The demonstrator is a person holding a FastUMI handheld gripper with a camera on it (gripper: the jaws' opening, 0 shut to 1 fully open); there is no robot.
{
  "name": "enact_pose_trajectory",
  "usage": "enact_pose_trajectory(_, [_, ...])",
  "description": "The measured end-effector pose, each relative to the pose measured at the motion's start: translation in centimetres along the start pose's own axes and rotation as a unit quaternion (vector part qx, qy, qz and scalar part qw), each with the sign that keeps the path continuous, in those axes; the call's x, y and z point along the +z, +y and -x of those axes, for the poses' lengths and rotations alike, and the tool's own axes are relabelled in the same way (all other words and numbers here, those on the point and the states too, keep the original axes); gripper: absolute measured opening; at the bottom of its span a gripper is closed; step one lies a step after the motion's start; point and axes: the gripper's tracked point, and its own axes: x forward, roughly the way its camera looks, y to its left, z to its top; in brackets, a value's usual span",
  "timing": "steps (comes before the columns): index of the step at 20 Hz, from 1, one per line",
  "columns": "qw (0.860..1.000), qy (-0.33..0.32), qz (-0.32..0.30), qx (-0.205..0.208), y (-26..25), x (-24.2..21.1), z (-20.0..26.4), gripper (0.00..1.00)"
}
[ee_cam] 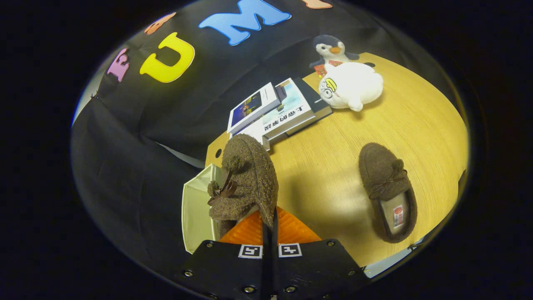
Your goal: Open the storage box then place both shoes into the box .Put the left shoe in first, then the right shoe, with the right side of both shoes facing outward in a uniform manner.
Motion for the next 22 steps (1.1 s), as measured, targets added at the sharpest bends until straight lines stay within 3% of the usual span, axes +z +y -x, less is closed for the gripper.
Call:
enact_pose_trajectory(11, [0.999, -0.002, 0.014, 0.045, 10.4, -2.1, -2.6, 0.0])
enact_pose_trajectory(22, [0.998, 0.027, 0.049, 0.03, 15.7, -8.0, -9.8, 0.0])
